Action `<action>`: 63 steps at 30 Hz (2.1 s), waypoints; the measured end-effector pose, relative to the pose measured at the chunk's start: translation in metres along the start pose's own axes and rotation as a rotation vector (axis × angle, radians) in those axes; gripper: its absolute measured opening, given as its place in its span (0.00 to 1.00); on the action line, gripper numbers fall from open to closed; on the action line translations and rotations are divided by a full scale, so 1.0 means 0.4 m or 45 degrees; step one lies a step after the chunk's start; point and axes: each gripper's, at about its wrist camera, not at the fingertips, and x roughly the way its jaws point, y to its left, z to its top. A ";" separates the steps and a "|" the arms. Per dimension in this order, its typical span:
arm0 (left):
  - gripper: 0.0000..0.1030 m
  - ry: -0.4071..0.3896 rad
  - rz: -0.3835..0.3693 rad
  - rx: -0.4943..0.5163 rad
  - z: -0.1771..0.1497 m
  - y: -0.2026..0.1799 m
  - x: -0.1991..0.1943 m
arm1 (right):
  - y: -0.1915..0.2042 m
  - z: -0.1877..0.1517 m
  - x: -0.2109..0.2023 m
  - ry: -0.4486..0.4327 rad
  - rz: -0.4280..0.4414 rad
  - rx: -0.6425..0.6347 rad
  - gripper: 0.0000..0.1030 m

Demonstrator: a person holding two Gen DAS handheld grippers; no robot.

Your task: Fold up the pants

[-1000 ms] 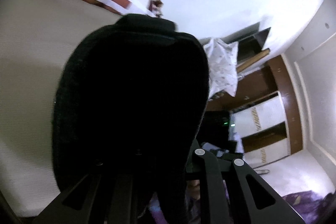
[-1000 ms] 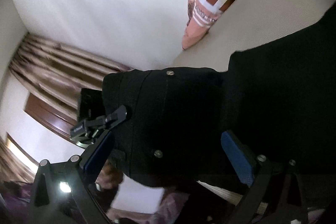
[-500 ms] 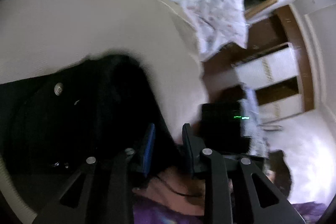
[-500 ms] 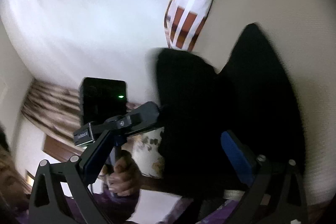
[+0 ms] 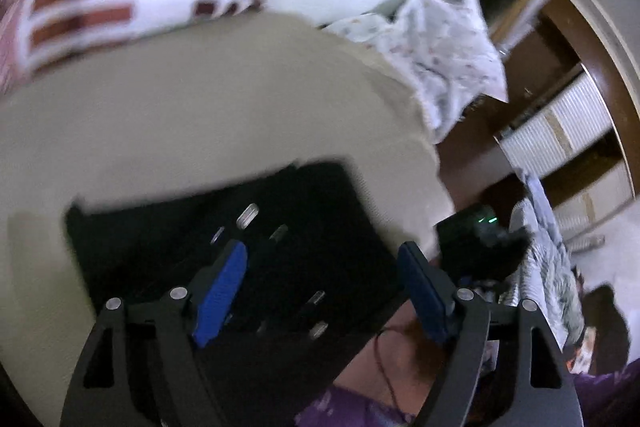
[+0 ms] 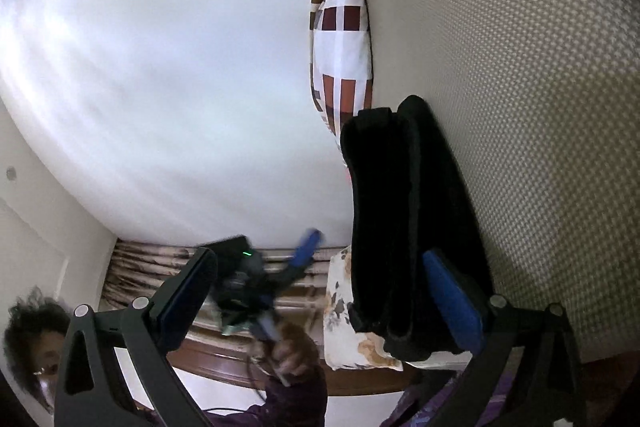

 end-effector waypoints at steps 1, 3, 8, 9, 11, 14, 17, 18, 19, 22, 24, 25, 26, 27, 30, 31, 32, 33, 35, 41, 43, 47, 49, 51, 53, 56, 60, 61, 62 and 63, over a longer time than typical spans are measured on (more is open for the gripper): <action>0.76 0.012 0.022 -0.042 -0.032 0.032 0.004 | 0.005 -0.002 -0.004 0.005 -0.024 -0.015 0.98; 0.76 0.039 0.069 -0.114 -0.080 0.092 0.002 | 0.030 -0.005 0.003 0.038 -0.155 -0.098 0.98; 0.76 0.011 0.153 -0.273 -0.193 0.212 -0.048 | 0.110 -0.038 0.066 0.123 -0.554 -0.387 0.94; 0.76 0.008 0.166 -0.303 -0.212 0.236 -0.057 | 0.120 -0.045 0.081 0.137 -0.604 -0.429 0.77; 0.76 0.005 0.170 -0.355 -0.239 0.269 -0.064 | 0.130 -0.053 0.119 0.188 -0.754 -0.486 0.42; 0.76 -0.003 0.144 -0.436 -0.272 0.308 -0.071 | 0.111 -0.046 0.144 0.248 -0.897 -0.473 0.34; 0.76 0.003 0.139 -0.473 -0.290 0.326 -0.071 | 0.107 -0.041 0.148 0.263 -0.896 -0.439 0.30; 0.76 0.002 0.145 -0.475 -0.294 0.329 -0.076 | 0.111 -0.040 0.153 0.263 -0.874 -0.427 0.27; 0.76 -0.001 0.152 -0.474 -0.299 0.335 -0.085 | 0.120 -0.044 0.154 0.264 -0.846 -0.408 0.27; 0.76 -0.045 0.178 -0.485 -0.299 0.351 -0.122 | 0.173 -0.064 0.219 0.294 -0.619 -0.364 0.27; 0.76 -0.084 0.203 -0.516 -0.297 0.362 -0.152 | 0.212 -0.094 0.269 0.316 -0.374 -0.311 0.27; 0.76 -0.100 0.210 -0.540 -0.298 0.370 -0.164 | 0.228 -0.108 0.287 0.326 -0.253 -0.287 0.26; 0.76 -0.115 0.213 -0.566 -0.299 0.377 -0.175 | 0.259 -0.125 0.308 0.338 -0.132 -0.313 0.26; 0.76 -0.124 0.214 -0.583 -0.300 0.382 -0.182 | 0.277 -0.133 0.310 0.333 -0.118 -0.364 0.23; 0.76 -0.122 0.197 -0.592 -0.301 0.380 -0.184 | 0.222 -0.105 0.250 0.259 -0.249 -0.337 0.23; 0.76 -0.120 0.196 -0.580 -0.300 0.375 -0.181 | 0.178 -0.090 0.218 0.233 -0.338 -0.304 0.23; 0.76 -0.117 0.200 -0.563 -0.301 0.368 -0.176 | 0.129 -0.079 0.181 0.209 -0.488 -0.300 0.23; 0.76 -0.107 0.205 -0.543 -0.299 0.358 -0.167 | 0.070 -0.071 0.139 0.198 -0.598 -0.245 0.22; 0.76 -0.073 0.208 -0.508 -0.294 0.338 -0.143 | -0.005 -0.059 0.068 0.142 -0.636 -0.150 0.22; 0.76 0.010 0.192 -0.451 -0.274 0.294 -0.083 | 0.029 -0.068 0.042 0.122 -0.570 -0.209 0.21; 0.76 0.006 0.190 -0.439 -0.269 0.286 -0.076 | 0.056 -0.069 0.027 0.117 -0.558 -0.230 0.21; 0.76 0.044 0.174 -0.442 -0.265 0.290 -0.035 | 0.036 -0.071 -0.025 0.083 -0.691 -0.265 0.18; 0.80 0.016 0.199 -0.377 -0.262 0.273 -0.031 | 0.028 -0.053 -0.063 0.012 -0.726 -0.255 0.22; 0.81 0.041 0.224 -0.338 -0.259 0.262 -0.022 | 0.045 -0.026 -0.142 -0.150 -0.718 -0.205 0.23; 0.81 0.050 0.230 -0.320 -0.260 0.257 -0.022 | 0.082 -0.022 -0.220 -0.228 -0.653 -0.182 0.23; 0.81 0.035 0.213 -0.328 -0.264 0.257 -0.024 | 0.162 -0.075 -0.217 -0.132 -0.579 -0.305 0.23; 0.82 0.020 0.190 -0.369 -0.268 0.267 -0.029 | 0.168 -0.149 -0.115 0.088 -0.447 -0.290 0.27; 0.82 0.022 0.188 -0.375 -0.270 0.268 -0.030 | 0.161 -0.155 -0.069 0.113 -0.490 -0.292 0.29; 0.82 0.026 0.186 -0.383 -0.268 0.268 -0.030 | 0.149 -0.162 -0.042 0.142 -0.537 -0.304 0.29; 0.82 0.031 0.182 -0.390 -0.269 0.270 -0.032 | 0.132 -0.164 -0.020 0.158 -0.587 -0.305 0.30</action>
